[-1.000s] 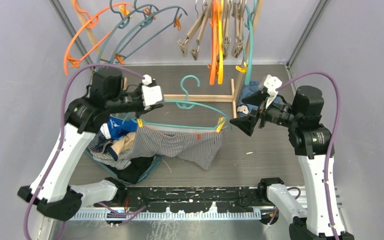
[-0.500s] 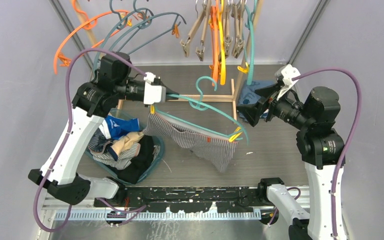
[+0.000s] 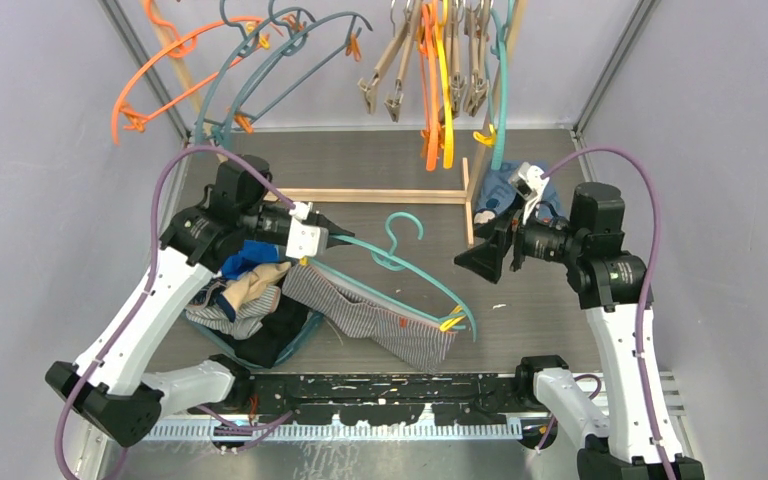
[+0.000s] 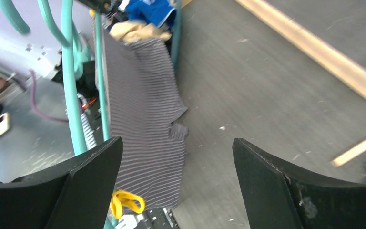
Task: Remove the underwear clipped to the hanger
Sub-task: Remove the underwear from the hanger.
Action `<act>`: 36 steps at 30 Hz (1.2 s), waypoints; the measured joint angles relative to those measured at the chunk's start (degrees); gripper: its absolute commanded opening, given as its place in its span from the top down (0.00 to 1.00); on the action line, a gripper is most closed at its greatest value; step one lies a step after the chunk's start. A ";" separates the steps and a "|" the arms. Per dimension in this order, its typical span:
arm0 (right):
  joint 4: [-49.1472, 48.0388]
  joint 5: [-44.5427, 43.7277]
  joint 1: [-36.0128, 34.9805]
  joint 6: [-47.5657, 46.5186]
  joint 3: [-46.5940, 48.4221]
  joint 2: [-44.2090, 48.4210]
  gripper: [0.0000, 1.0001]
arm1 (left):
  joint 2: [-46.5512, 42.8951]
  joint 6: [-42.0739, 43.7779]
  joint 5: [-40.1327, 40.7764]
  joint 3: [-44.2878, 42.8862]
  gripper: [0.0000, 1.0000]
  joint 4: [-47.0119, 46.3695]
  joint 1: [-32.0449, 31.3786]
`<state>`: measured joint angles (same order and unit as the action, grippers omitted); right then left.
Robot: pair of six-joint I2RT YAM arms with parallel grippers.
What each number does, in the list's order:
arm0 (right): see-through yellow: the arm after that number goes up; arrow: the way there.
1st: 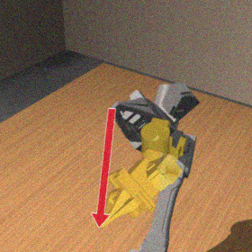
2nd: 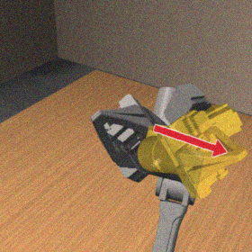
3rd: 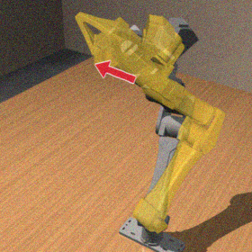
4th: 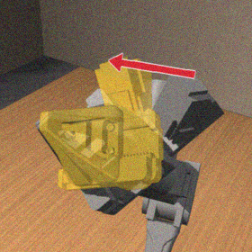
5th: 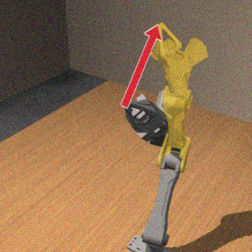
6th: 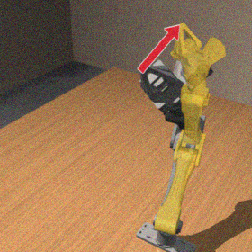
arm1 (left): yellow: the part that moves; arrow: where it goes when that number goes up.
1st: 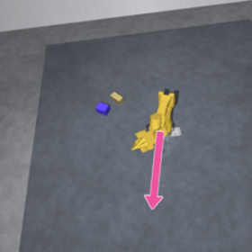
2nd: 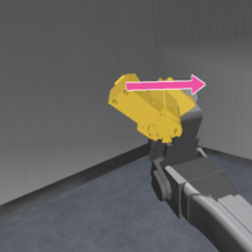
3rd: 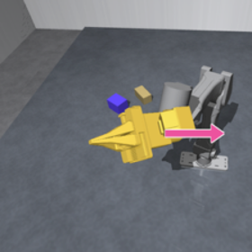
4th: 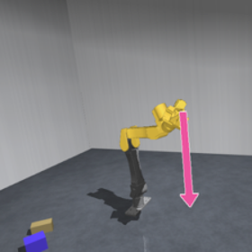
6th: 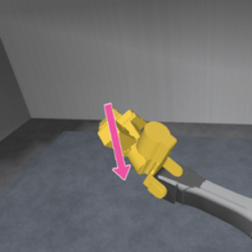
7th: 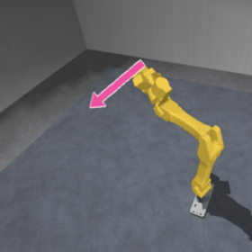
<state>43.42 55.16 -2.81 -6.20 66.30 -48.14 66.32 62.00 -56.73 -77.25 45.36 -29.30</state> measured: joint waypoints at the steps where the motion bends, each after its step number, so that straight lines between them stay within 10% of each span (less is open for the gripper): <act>1: 0.83 1.40 0.00 -0.70 -0.90 -0.02 0.10 | -0.85 0.00 0.07 0.83 1.00 -0.74 0.00; 36: 12.79 16.44 0.04 -14.69 -7.32 -14.16 0.24 | -6.99 0.20 11.28 4.17 1.00 -4.87 3.19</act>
<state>56.21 71.59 -2.76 -20.88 58.98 -62.30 59.33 62.19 -45.45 -73.08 40.49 -26.11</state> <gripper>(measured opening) 0.760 0.103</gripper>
